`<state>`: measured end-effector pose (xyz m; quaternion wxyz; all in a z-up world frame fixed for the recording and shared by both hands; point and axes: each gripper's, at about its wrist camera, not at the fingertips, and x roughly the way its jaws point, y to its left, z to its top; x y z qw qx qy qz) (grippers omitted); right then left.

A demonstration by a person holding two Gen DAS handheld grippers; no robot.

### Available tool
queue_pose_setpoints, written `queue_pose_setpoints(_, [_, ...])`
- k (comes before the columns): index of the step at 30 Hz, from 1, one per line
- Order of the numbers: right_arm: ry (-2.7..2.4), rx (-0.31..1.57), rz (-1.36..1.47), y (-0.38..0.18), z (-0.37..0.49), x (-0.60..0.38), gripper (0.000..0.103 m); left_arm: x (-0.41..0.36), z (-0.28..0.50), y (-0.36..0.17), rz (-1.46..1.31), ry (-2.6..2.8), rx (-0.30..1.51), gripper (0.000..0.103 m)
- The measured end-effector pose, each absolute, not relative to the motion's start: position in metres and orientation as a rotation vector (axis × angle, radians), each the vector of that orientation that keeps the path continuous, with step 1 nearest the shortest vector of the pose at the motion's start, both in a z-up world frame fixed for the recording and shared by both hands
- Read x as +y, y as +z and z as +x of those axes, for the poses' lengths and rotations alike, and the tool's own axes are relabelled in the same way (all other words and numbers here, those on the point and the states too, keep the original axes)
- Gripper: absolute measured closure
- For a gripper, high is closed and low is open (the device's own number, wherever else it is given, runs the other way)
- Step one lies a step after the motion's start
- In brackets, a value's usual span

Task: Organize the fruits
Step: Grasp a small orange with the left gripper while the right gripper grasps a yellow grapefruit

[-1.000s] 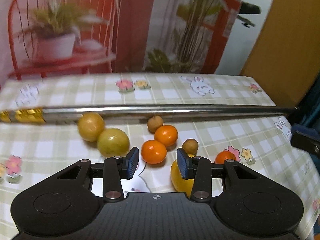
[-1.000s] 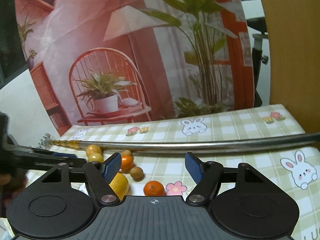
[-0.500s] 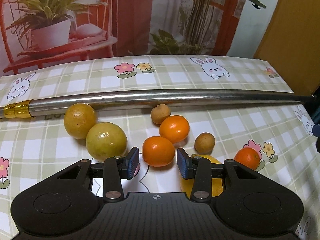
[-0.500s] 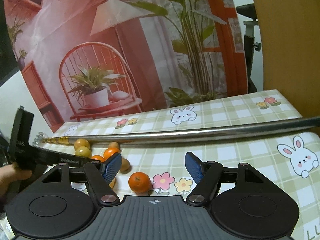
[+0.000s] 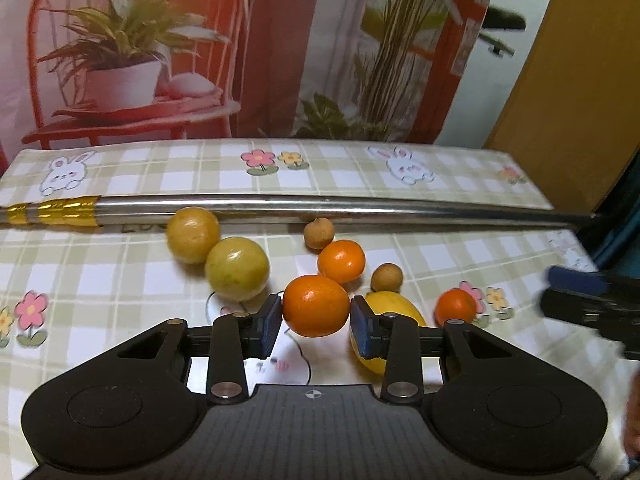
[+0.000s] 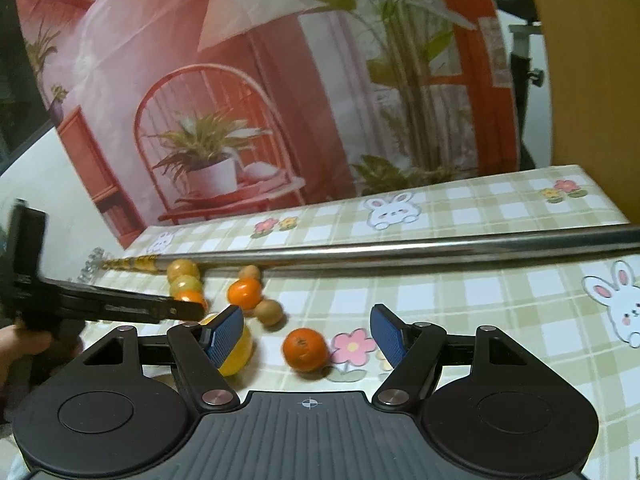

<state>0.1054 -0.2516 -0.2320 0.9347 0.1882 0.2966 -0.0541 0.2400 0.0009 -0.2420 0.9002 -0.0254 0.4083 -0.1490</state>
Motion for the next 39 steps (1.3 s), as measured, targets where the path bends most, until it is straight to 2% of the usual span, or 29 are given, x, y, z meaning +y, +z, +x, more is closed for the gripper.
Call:
queue_pose_setpoints(12, [0.065,0.762,0.271,-0.245,0.178,-0.194,0.036,0.045,0.181,-0.219,-0.085,-0.292,0.758,0.063])
queue_pose_setpoints(24, [0.047,0.945,0.305,-0.276,0.228,-0.182,0.041,0.069,0.151,-0.233,-0.115,-0.301,0.754,0.063])
queue_pose_setpoints(28, [0.051,0.954,0.349,-0.279,0.229,-0.183,0.052,0.070,0.148,-0.238,-0.122,-0.316,0.763,0.063])
queue_pose_setpoints(39, [0.024,0.842,0.376,-0.260,0.205,-0.188,0.052,0.051,0.152,-0.241,-0.088,-0.361,0.772,0.063])
